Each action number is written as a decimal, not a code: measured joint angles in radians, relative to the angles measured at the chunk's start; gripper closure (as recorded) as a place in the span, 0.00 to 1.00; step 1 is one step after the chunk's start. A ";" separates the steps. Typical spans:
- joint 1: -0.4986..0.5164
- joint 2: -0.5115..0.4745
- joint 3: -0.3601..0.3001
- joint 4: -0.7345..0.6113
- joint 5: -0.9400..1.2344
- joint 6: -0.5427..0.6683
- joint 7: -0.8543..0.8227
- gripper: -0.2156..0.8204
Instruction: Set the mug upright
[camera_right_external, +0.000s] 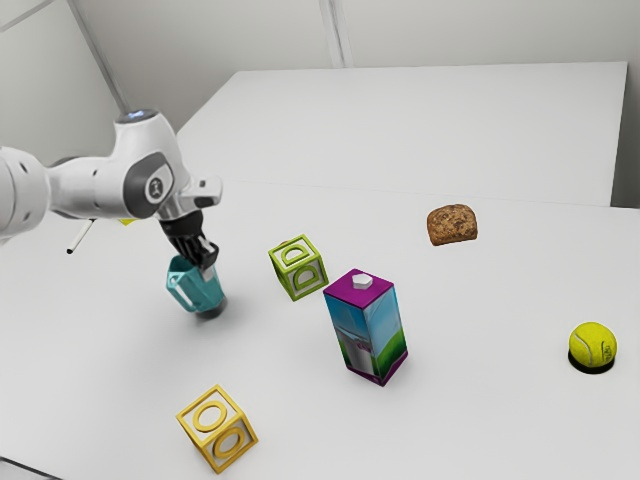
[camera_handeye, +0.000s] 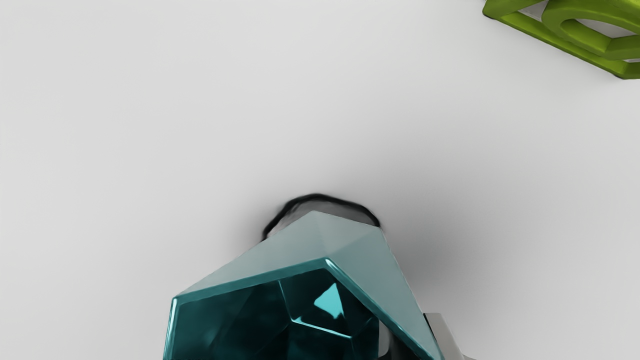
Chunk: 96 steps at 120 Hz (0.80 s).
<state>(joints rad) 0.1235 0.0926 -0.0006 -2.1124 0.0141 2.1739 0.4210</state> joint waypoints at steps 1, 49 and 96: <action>0.000 0.000 0.000 -0.002 0.001 0.004 -0.004 0.97; -0.020 0.013 -0.002 -0.037 0.004 0.097 -0.125 0.60; -0.039 -0.017 -0.004 0.094 -0.009 0.014 -0.172 0.27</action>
<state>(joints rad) 0.0844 0.0760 -0.0046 -2.0189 0.0053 2.1876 0.2492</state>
